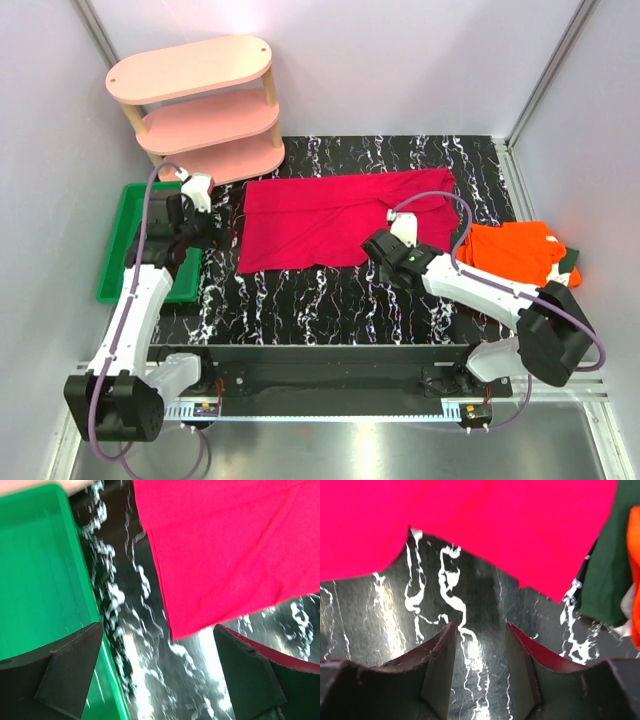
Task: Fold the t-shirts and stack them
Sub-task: Grap the side of the flattened tshirt closest away from the robot with both arms
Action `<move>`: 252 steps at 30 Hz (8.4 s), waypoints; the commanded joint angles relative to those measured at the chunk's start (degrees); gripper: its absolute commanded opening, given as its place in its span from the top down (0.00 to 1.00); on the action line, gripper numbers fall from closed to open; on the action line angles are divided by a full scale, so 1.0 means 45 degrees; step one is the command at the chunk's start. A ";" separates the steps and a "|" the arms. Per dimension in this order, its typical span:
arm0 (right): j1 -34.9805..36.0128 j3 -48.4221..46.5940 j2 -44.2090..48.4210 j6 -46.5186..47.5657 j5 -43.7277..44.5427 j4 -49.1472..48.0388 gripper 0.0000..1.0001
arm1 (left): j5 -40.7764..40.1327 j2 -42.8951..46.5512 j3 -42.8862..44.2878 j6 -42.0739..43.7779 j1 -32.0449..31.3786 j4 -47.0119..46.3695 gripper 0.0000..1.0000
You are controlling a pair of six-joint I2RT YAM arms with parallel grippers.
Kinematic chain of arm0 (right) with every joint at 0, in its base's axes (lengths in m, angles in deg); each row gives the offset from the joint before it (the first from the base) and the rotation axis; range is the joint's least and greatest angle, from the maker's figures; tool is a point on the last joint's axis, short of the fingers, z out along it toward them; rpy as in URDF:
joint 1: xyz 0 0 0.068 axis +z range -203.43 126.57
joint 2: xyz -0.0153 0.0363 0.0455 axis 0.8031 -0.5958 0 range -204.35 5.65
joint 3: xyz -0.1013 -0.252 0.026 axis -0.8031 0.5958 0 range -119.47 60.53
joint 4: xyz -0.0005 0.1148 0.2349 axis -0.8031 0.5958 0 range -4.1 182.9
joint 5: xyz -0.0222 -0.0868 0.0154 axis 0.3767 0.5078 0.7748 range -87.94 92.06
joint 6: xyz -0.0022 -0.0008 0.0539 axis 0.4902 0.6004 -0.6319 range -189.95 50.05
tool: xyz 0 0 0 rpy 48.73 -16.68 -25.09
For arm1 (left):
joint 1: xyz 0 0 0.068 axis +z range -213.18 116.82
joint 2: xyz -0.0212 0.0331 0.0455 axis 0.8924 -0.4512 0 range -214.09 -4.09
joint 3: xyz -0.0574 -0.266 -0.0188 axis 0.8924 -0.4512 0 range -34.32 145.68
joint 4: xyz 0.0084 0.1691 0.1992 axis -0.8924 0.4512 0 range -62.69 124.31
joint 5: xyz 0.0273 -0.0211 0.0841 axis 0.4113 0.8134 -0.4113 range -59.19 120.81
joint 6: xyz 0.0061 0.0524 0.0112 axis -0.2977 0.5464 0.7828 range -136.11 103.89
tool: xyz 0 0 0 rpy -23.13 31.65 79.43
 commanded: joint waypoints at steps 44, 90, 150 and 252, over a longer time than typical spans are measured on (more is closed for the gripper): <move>-0.3362 -0.2806 -0.5724 -0.1681 -0.0147 0.0195 0.50 | 0.2741 -0.5488 0.1617 0.1050 -0.0262 0.3441 0.12; -0.6937 -1.1766 -1.0177 0.1795 -0.0147 0.1074 1.00 | 0.1921 -0.6034 0.1617 0.0952 -0.0281 0.3460 0.12; -0.3109 -0.4955 -0.3557 -0.0451 -0.0011 0.0664 0.53 | -0.1400 -0.7832 0.1286 -0.1919 -0.5125 0.0042 0.37; -0.3636 -0.9231 -0.9551 0.1932 -0.1123 -0.1543 0.64 | -0.0638 -0.3145 0.1599 0.1382 -0.0965 0.4612 1.00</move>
